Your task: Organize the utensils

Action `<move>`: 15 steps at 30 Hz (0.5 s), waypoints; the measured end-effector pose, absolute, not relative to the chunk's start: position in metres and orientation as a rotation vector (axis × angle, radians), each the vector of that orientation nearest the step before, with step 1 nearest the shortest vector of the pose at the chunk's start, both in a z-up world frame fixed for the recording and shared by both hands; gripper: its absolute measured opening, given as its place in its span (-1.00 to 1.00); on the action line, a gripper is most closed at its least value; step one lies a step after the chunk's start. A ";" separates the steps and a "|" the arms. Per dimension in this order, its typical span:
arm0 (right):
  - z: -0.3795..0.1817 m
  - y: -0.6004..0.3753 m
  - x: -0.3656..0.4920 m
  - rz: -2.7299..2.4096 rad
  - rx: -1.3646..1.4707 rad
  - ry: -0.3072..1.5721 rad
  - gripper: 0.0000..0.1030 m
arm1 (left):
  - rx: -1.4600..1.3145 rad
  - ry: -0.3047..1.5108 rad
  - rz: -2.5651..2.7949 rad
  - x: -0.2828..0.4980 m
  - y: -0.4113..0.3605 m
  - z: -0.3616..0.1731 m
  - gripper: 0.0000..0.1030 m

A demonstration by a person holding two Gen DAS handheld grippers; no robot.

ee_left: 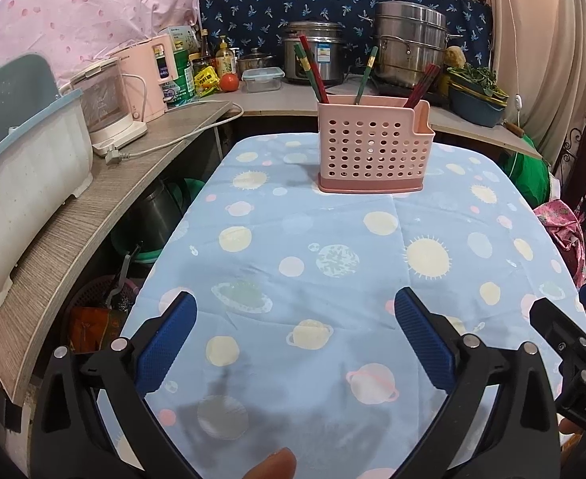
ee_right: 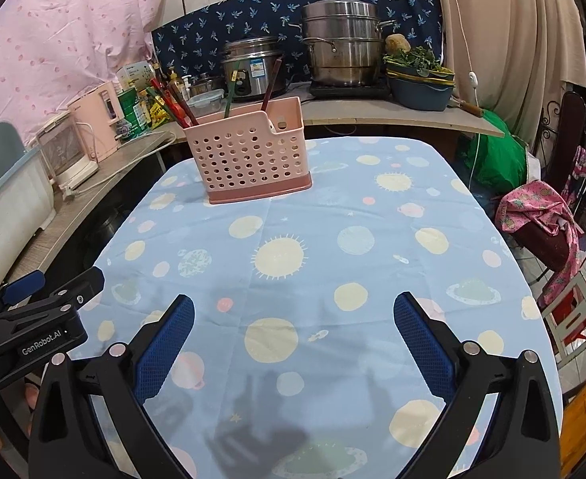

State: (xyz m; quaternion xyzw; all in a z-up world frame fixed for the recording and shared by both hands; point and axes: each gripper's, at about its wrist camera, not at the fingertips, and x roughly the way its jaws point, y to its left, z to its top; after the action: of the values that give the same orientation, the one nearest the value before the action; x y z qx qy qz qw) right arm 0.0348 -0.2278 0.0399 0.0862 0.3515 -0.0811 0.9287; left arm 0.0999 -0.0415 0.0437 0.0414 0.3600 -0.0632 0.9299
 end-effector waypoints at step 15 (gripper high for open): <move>0.061 -0.231 0.059 -0.160 0.182 0.730 0.88 | 0.103 0.755 -0.131 0.118 -0.050 0.061 0.85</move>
State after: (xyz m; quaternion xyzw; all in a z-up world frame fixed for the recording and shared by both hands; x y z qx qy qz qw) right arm 0.0590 -0.2307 0.0608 0.0886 0.3563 -0.0782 0.9269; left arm 0.1184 -0.0503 0.0606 0.0504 0.3680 -0.0640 0.9263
